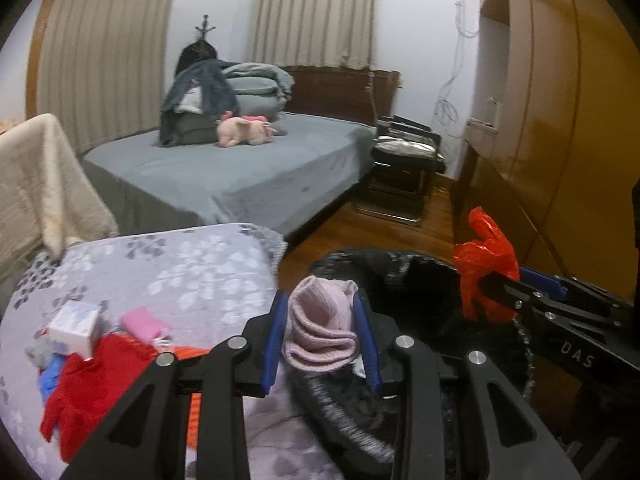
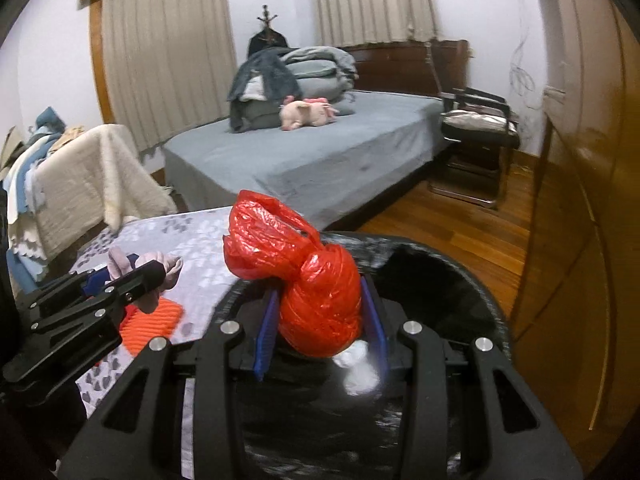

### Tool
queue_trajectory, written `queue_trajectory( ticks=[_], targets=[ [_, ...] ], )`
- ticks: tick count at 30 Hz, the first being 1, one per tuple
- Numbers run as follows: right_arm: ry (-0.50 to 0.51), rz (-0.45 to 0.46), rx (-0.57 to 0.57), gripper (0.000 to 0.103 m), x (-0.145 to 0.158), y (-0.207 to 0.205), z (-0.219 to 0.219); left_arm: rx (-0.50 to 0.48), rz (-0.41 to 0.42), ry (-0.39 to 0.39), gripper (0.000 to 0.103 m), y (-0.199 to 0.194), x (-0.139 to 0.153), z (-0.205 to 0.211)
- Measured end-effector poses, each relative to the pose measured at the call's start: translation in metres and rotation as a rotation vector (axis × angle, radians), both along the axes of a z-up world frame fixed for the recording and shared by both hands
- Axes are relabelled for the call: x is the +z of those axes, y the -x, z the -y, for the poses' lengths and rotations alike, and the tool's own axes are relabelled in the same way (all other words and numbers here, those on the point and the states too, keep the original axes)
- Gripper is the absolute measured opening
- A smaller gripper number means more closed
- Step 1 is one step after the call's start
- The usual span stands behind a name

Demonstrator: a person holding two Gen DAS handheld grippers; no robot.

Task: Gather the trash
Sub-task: 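Carry the red bag and pink sock over the bin and release both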

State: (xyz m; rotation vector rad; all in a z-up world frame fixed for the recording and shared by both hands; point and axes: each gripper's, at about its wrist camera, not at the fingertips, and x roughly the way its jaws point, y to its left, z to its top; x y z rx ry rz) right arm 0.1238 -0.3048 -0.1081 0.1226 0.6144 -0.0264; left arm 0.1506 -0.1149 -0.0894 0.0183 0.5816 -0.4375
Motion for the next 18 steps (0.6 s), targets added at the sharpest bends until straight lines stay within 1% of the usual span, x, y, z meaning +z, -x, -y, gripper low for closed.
queue_trajectory(
  ticks=[6,11,14,15,17,18],
  targets=[
    [0.01,-0.019,-0.052,0.038,-0.011,0.005,0.025,-0.057,-0.016,0.004,0.033,-0.006,-0.006,0.035],
    [0.007,-0.038,-0.084,0.038,-0.019,0.007,0.041,-0.097,-0.035,-0.011,0.033,-0.01,-0.015,0.06],
    [0.009,-0.053,-0.098,0.041,-0.025,0.006,0.048,-0.121,-0.057,-0.015,0.033,-0.013,-0.022,0.069],
    [0.009,-0.057,-0.101,0.041,-0.027,0.008,0.05,-0.129,-0.065,-0.016,0.034,-0.014,-0.024,0.071],
    [0.012,-0.065,-0.113,0.047,-0.03,0.008,0.053,-0.141,-0.079,-0.016,0.037,-0.015,-0.028,0.073],
    [0.013,-0.067,-0.116,0.05,-0.031,0.008,0.053,-0.146,-0.083,-0.016,0.044,-0.015,-0.029,0.073]
  ],
)
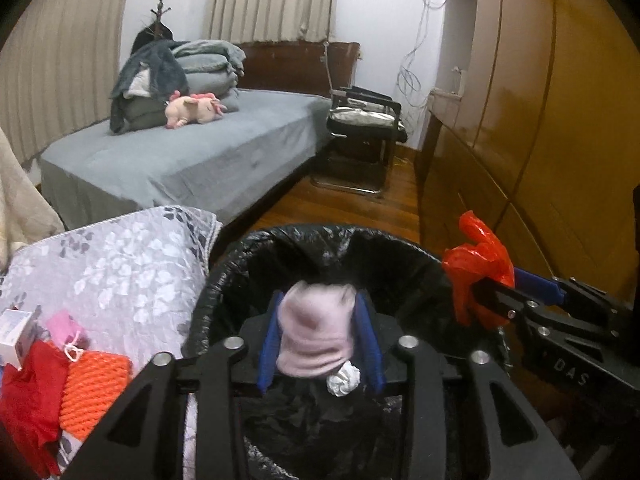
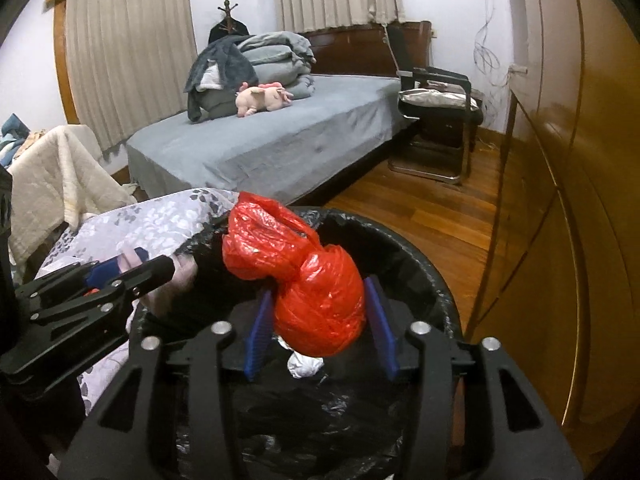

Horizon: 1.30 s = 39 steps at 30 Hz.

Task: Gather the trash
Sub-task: 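Carry the red bag and pink sock over the bin and release both, then return both tools to the pile and grasp the pink face mask with the right gripper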

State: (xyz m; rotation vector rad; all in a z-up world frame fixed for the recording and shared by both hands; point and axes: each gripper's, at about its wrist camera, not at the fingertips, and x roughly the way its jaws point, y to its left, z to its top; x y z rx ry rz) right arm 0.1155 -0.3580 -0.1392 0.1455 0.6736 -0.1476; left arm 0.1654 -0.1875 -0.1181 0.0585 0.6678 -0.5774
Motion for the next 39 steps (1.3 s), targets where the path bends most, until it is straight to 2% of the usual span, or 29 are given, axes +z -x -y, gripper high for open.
queue_trajectory(
  ticks=[2,7,8,9,12,15,27,39],
  targets=[
    [0.003,0.001,-0.006,0.056,-0.001,0.0,0.001,0.005,0.006,0.002,0.052,0.001,0.001,-0.004],
    [0.008,0.022,-0.021,0.08,0.003,0.003,0.0,0.05,0.021,0.015,0.07,0.001,0.009,-0.023],
    [0.008,0.029,-0.022,0.088,0.005,0.003,-0.002,0.065,0.027,0.016,0.073,0.002,0.011,-0.029],
    [0.007,0.035,-0.022,0.092,0.006,0.003,-0.003,0.077,0.032,0.016,0.079,0.002,0.013,-0.035],
    [-0.016,0.05,-0.003,0.094,0.013,0.004,-0.009,0.127,0.049,0.026,0.089,0.005,0.022,-0.059],
    [-0.021,0.065,0.024,0.095,0.02,0.002,-0.022,0.178,0.067,0.02,0.092,0.01,0.029,-0.084],
    [-0.014,0.088,0.206,0.095,0.035,-0.033,-0.111,0.44,0.128,-0.032,0.093,0.026,0.038,-0.201],
    [-0.011,0.085,0.349,0.095,0.025,-0.085,-0.193,0.625,0.125,-0.064,0.093,0.006,0.023,-0.276]
  ],
)
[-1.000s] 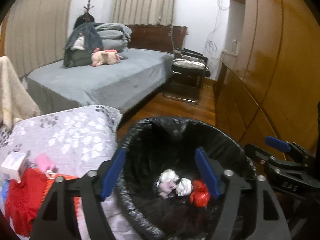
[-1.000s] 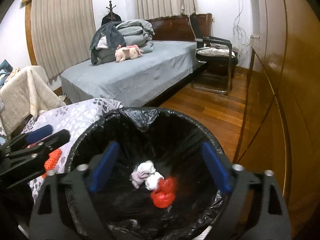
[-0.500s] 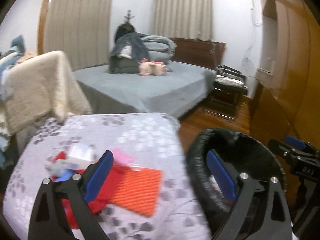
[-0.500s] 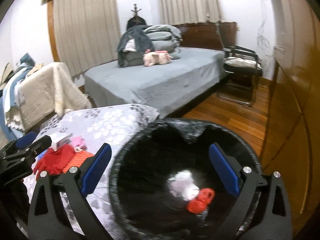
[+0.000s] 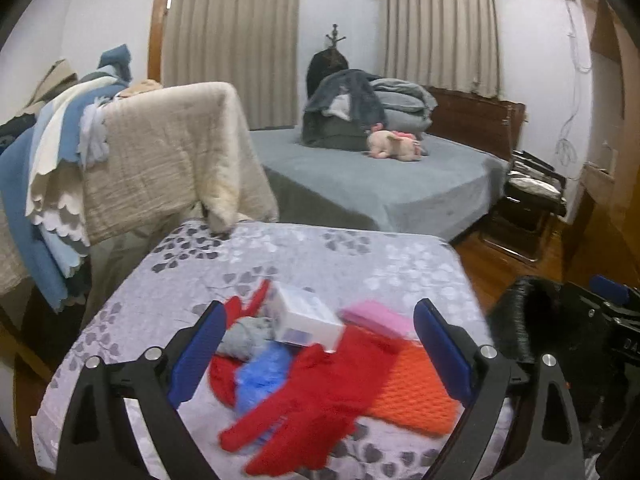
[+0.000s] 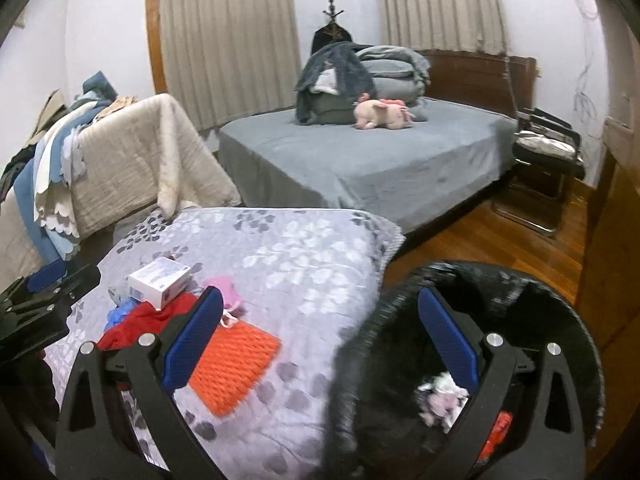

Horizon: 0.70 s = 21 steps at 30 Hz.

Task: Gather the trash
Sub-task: 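Return both tools to the pile and grasp the pink face mask with the right gripper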

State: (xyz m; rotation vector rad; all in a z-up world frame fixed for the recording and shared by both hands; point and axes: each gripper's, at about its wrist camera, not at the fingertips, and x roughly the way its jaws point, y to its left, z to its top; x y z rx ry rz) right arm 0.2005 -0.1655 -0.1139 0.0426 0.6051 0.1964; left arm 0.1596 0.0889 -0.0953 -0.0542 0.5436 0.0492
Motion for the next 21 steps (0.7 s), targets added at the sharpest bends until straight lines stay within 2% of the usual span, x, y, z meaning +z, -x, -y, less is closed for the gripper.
queue_trajectory(
  ticks=[14,18,21],
  targets=[
    [0.03,-0.072,0.096,0.094,-0.05,-0.072,-0.072,0.077,-0.031,-0.008,0.092,-0.028,-0.026,-0.039],
    [0.056,-0.106,0.14,0.083,-0.067,-0.089,-0.093,0.076,-0.042,-0.001,0.092,-0.036,-0.032,-0.044],
    [0.063,-0.142,0.169,0.081,-0.08,-0.1,-0.105,0.076,-0.047,0.003,0.092,-0.04,-0.035,-0.047]
  ],
)
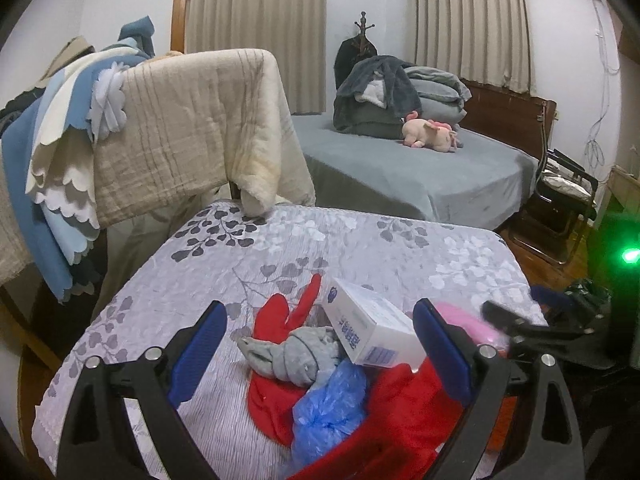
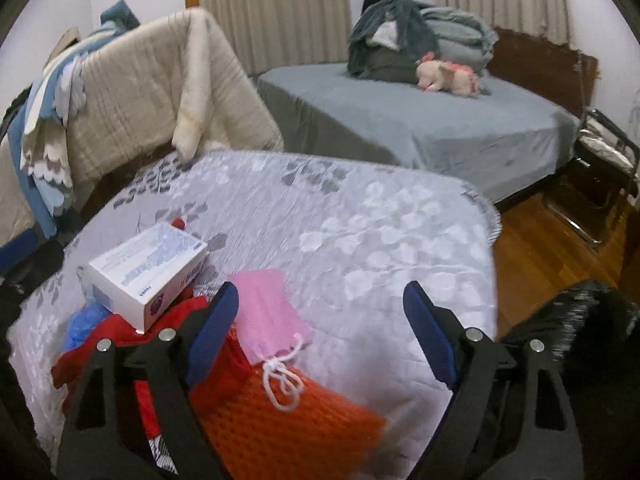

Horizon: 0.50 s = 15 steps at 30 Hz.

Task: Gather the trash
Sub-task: 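Return both tools to the pile and grasp the pink face mask with the right gripper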

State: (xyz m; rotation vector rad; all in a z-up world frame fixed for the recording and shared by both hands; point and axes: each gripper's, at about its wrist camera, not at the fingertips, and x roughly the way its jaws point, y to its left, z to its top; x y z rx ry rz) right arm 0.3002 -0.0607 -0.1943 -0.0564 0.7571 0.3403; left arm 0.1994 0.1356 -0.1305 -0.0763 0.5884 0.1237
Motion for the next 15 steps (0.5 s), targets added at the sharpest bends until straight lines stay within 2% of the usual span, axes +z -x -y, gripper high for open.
queue_trajectory(
  ticks=[8,11,15],
  targets=[
    [0.019,-0.068,0.061,0.07,-0.026,-0.014,-0.022,-0.003,-0.018,0.02,0.092,-0.009,-0.007,-0.006],
    [0.023,-0.101,0.081,0.059,-0.033,-0.017,-0.026,-0.007,-0.027,0.025,0.092,-0.012,-0.01,-0.006],
    [0.007,-0.127,0.126,0.032,-0.035,-0.018,-0.029,-0.011,-0.035,0.027,0.092,-0.016,-0.013,-0.005]
  ],
)
